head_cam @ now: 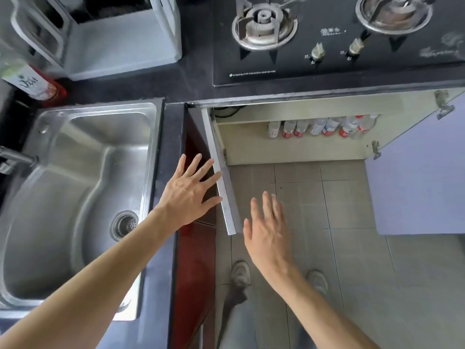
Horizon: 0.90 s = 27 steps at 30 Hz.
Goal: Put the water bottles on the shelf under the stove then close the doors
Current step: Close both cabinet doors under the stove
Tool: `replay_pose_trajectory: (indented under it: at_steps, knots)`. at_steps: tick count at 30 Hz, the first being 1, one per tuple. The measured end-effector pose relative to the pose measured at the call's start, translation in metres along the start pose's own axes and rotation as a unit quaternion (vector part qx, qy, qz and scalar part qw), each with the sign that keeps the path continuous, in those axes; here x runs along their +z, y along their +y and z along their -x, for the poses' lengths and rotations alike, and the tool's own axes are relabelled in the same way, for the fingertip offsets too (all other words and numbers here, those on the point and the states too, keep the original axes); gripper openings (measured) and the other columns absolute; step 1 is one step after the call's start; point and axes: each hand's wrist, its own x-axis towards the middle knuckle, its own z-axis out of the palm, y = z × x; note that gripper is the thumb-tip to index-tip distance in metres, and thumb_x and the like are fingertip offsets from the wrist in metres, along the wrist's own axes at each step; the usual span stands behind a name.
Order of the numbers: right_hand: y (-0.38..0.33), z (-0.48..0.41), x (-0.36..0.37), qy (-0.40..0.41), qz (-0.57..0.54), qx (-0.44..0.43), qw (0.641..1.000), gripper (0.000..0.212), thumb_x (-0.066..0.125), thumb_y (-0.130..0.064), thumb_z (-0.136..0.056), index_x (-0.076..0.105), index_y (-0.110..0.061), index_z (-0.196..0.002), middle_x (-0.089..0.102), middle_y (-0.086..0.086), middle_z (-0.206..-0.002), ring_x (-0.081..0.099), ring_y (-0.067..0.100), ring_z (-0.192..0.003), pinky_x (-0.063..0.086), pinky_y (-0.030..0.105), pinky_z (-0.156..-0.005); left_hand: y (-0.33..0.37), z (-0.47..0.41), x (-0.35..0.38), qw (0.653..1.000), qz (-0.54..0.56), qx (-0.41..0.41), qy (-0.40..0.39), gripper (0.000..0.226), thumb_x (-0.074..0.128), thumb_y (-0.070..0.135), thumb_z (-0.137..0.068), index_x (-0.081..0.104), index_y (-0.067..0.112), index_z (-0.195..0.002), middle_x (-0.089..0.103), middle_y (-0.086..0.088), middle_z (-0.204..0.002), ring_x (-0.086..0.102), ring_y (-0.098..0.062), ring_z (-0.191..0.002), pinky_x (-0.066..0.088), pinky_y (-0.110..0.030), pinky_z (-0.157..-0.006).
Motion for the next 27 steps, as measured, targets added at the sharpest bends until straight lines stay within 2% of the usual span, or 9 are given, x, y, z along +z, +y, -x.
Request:
replay_pose_trajectory:
  at_steps: [3,9,16,18,21,27]
  knots:
    - [-0.027,0.011,0.026,-0.021,-0.002,0.013,1.000,0.063,0.056,-0.032,-0.107,0.042,-0.007,-0.163,0.032,0.026,-0.171,0.028,0.042,-0.161,0.028,0.055,-0.130,-0.019,-0.002,0.027,0.999,-0.010,0.029,-0.014,0.079,0.018,0.078,-0.106,0.033,0.035,-0.172,0.024,-0.004,-0.182,0.012,-0.036,-0.170,0.004,-0.066,-0.135]
    - [-0.056,0.029,0.062,-0.045,-0.022,0.049,0.998,0.071,0.051,-0.031,-0.108,0.025,-0.008,-0.170,0.013,0.023,-0.178,0.013,0.038,-0.166,0.025,0.053,-0.132,-0.031,-0.013,0.057,0.997,-0.009,0.074,-0.031,0.081,0.035,0.076,-0.104,0.024,0.037,-0.174,0.018,0.001,-0.183,0.007,-0.037,-0.170,0.004,-0.069,-0.133]
    - [-0.079,0.036,0.085,-0.052,-0.042,0.061,0.996,0.070,0.054,-0.021,-0.108,0.026,-0.008,-0.170,0.000,0.021,-0.179,0.007,0.036,-0.167,0.025,0.051,-0.132,-0.034,-0.021,0.080,0.994,-0.010,0.102,-0.045,0.085,0.039,0.074,-0.105,0.009,0.037,-0.176,0.004,0.004,-0.185,-0.001,-0.035,-0.171,0.001,-0.067,-0.134]
    - [-0.079,0.036,0.090,-0.050,-0.043,0.075,0.995,0.069,0.055,-0.023,-0.108,0.027,-0.007,-0.169,-0.006,0.021,-0.179,0.006,0.036,-0.167,0.024,0.051,-0.132,-0.032,-0.025,0.082,0.993,-0.008,0.103,-0.047,0.084,0.037,0.075,-0.106,0.010,0.037,-0.176,0.005,0.004,-0.185,0.000,-0.034,-0.171,0.000,-0.067,-0.134]
    - [-0.073,0.034,0.094,-0.032,-0.040,0.088,0.995,0.075,0.054,-0.031,-0.110,0.018,-0.012,-0.172,-0.012,0.018,-0.179,-0.002,0.035,-0.167,0.022,0.052,-0.133,-0.027,-0.031,0.082,0.993,0.001,0.105,-0.050,0.084,0.032,0.076,-0.106,0.007,0.039,-0.176,0.001,0.006,-0.185,-0.004,-0.032,-0.171,-0.004,-0.067,-0.133]
    - [-0.037,0.024,0.090,-0.003,-0.007,0.101,0.995,0.086,0.054,-0.043,-0.109,0.008,-0.007,-0.172,-0.007,0.013,-0.181,-0.003,0.033,-0.168,0.023,0.053,-0.132,-0.006,-0.047,0.078,0.993,0.006,0.088,-0.072,0.085,0.017,0.081,-0.103,-0.010,0.042,-0.174,-0.012,0.007,-0.184,-0.013,-0.031,-0.170,-0.008,-0.068,-0.132]
